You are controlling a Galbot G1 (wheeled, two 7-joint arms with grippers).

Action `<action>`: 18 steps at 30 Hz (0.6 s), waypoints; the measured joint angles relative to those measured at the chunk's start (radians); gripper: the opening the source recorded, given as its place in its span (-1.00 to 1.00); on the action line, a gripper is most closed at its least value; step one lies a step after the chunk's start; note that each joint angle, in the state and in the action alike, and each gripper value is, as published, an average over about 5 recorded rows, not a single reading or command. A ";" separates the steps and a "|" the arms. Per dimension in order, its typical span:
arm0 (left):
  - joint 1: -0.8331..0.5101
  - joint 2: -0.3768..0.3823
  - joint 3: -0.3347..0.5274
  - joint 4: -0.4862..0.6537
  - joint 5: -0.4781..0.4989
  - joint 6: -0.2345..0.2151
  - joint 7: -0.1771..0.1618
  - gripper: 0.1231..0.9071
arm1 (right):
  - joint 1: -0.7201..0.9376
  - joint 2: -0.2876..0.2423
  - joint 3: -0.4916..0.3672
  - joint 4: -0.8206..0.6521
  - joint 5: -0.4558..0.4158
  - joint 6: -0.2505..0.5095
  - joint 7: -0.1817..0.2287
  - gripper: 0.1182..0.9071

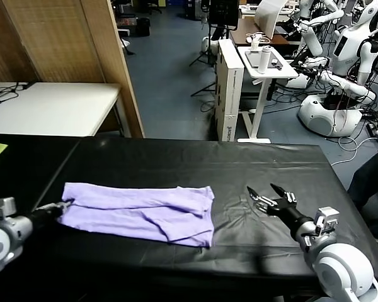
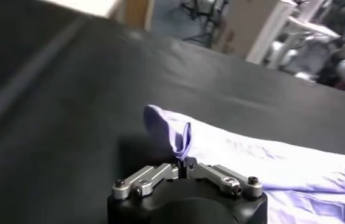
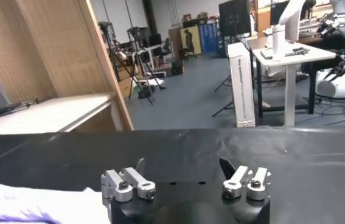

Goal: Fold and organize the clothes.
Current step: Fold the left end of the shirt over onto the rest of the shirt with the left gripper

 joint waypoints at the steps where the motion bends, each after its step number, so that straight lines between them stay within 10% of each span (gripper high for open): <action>1: 0.002 -0.006 0.000 -0.017 -0.006 0.000 -0.009 -0.87 | -0.005 -0.002 0.006 0.001 -0.004 0.012 -0.007 1.00; 18: -0.107 -0.266 0.322 -0.204 -0.063 -0.001 -0.098 -0.87 | -0.240 0.054 0.055 0.040 -0.211 0.271 -0.076 1.00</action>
